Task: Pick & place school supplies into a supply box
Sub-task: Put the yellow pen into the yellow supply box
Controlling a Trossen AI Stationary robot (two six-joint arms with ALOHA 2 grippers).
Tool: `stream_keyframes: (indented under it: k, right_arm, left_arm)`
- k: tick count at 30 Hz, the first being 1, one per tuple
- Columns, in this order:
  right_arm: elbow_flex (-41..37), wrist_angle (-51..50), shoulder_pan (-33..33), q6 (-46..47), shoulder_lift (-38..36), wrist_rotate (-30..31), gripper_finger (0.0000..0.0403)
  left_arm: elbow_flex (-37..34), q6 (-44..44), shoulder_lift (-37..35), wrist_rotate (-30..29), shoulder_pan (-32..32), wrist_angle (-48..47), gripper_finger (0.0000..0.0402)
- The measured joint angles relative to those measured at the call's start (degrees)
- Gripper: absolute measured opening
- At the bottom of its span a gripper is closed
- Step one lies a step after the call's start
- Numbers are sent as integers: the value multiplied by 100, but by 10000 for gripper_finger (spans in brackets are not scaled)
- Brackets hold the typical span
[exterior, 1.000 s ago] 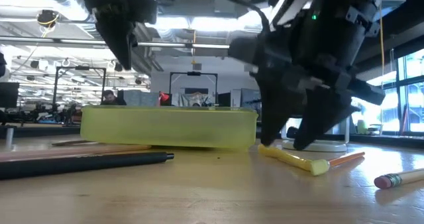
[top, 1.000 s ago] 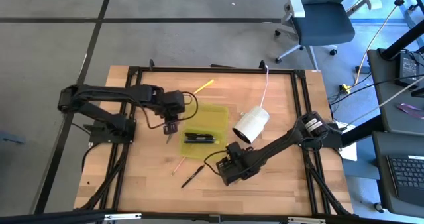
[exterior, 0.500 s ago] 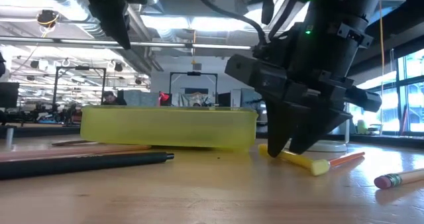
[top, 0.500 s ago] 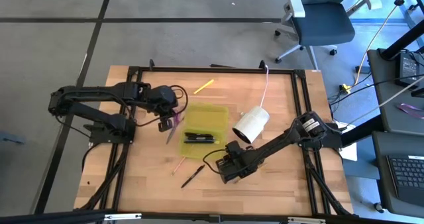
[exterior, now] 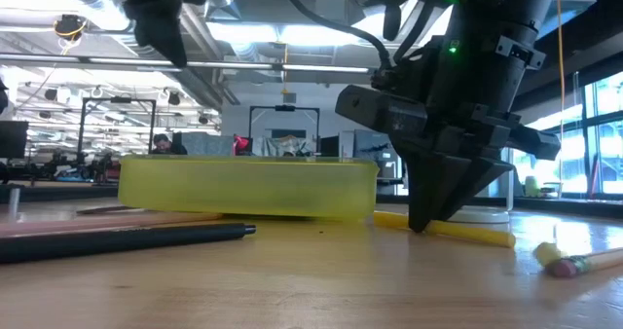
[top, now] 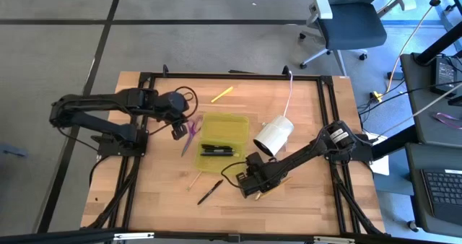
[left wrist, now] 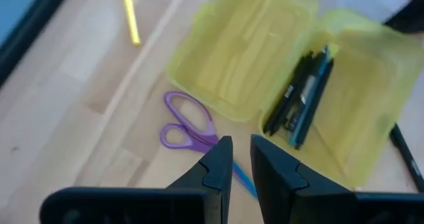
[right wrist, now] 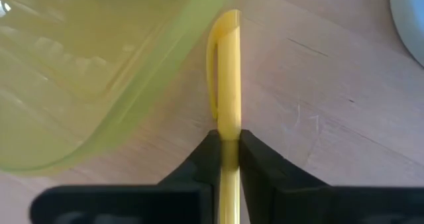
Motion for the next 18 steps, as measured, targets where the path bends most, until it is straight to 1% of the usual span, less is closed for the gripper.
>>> stream_keyframes:
  k: [2,7,9,11,15,18]
  right_arm:
    - [0,-1,2,-6,-4,-8,44]
    - [-15,1,15,-18,-96,-85,46]
    - [-28,-23,27,-20,-199,-251,45]
    - [-27,-21,58,-21,-285,-282,44]
    - [-26,-24,94,-20,-400,-317,44]
    - [-24,-41,129,-21,-445,-518,45]
  left_arm:
    - [0,-43,-95,-110,0,-9,48]
    - [-3,-45,-318,-170,0,-47,53]
    - [-121,-54,-443,-302,0,71,54]
    - [-416,-172,-600,-374,2,316,54]
    - [-1239,-374,-999,-300,2,979,50]
    - [-1752,-452,-1287,-241,0,1340,48]
